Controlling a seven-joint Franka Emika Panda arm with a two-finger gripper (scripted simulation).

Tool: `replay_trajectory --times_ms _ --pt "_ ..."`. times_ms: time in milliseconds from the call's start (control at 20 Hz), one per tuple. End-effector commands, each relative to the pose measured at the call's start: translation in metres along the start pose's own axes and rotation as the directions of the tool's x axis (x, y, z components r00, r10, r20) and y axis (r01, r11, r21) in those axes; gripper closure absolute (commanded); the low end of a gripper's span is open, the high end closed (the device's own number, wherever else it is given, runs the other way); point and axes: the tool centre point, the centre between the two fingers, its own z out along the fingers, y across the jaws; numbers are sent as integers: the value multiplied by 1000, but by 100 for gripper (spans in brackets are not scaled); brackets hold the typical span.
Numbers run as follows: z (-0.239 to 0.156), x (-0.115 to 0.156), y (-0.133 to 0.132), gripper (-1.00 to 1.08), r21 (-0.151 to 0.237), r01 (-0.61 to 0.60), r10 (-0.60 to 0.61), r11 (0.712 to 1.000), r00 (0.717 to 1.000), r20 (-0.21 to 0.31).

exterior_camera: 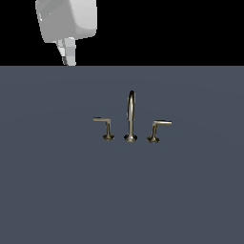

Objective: Turn on the faucet by rotating a designated handle.

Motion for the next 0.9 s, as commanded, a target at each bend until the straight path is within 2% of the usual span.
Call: replay_trajectory --times_ms 0,450,850 --pt "13 4 -10 108 -1 -49 49 999 999 2" --pt "56 24 -39 108 -8 -211 211 978 978 7" --pt "96 46 -63 108 -17 -355 355 935 935 8"
